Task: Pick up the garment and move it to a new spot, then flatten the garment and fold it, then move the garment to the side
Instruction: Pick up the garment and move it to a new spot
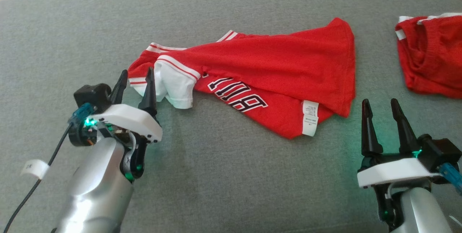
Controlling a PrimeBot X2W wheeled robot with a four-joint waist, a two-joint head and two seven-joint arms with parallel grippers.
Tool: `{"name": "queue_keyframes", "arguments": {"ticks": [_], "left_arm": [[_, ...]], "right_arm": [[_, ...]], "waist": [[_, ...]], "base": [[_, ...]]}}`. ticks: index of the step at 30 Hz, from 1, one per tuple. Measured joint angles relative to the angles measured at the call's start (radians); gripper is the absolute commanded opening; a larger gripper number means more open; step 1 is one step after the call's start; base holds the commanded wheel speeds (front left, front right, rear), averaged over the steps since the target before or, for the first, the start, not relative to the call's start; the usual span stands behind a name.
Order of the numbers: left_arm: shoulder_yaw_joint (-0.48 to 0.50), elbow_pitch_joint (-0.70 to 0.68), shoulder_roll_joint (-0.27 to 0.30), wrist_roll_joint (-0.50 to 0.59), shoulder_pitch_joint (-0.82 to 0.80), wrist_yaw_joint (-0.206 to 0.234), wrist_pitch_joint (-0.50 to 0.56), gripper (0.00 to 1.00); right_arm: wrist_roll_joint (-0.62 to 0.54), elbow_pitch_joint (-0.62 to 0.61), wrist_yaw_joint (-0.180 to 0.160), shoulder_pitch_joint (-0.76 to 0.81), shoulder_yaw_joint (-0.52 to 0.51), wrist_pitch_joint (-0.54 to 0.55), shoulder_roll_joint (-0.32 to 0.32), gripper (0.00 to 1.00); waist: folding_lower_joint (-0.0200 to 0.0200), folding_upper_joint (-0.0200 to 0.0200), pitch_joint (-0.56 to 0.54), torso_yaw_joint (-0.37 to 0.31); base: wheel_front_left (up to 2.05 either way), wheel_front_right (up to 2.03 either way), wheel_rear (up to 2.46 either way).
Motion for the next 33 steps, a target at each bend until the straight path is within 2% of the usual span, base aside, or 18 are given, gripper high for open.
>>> {"name": "queue_keyframes", "arguments": {"ticks": [5, 14, 25, 33], "left_arm": [[0.006, -0.007, -0.010, -0.020, 0.010, -0.026, -0.033, 1.00], [0.015, -0.121, -0.010, -0.023, 0.156, -0.021, -0.108, 1.00], [-0.015, -0.277, 0.012, 0.011, 0.407, 0.032, -0.152, 1.00], [-0.034, -0.373, 0.049, 0.070, 0.515, 0.108, -0.161, 1.00]], "right_arm": [[-0.018, -0.004, 0.000, 0.000, -0.008, 0.002, 0.000, 1.00], [-0.044, -0.026, 0.000, 0.010, -0.040, 0.022, 0.000, 1.00], [-0.060, -0.060, 0.000, 0.128, -0.060, 0.055, 0.000, 1.00], [-0.041, -0.088, 0.000, 0.179, -0.035, 0.055, 0.001, 1.00]], "waist": [[0.0000, 0.0000, -0.012, 0.020], [-0.0001, 0.0000, -0.089, 0.054], [-0.0003, 0.0000, -0.213, 0.113], [-0.0002, 0.0000, -0.254, 0.153]], "base": [[0.00, 0.00, 0.00], [0.00, 0.00, 0.00], [0.00, 0.00, 0.00], [0.00, 0.00, 0.00]]}}
